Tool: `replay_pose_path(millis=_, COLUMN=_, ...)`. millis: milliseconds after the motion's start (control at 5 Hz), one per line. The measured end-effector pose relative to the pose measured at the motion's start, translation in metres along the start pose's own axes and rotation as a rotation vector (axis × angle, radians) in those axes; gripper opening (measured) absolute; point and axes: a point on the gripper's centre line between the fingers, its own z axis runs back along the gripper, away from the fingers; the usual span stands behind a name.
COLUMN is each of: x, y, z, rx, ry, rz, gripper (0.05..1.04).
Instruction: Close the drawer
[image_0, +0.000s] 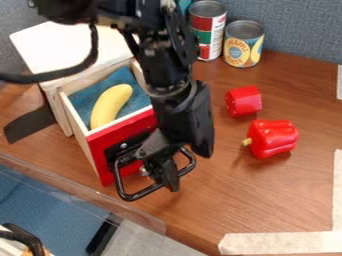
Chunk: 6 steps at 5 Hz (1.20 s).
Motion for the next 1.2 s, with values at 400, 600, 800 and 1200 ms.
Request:
replay_pose_path(millis=400, x=0.001, y=-0.005, z=-0.013, rx=-0.029, ry=-0.049, rz=-0.081, gripper=1.001)
replay_pose_path(millis=600, x=-0.007, y=-0.008, z=-0.021, rx=-0.051, ry=-0.07, rz=-0.088, gripper=1.001)
replay_pose_path(millis=800, x=-0.015, y=-0.011, z=-0.024, rx=-0.062, ry=-0.092, rz=-0.093, gripper=1.001)
replay_pose_path(millis=1200, x=-0.027, y=-0.015, z=-0.03, rx=-0.08, ry=-0.139, rz=-0.092, gripper=1.001)
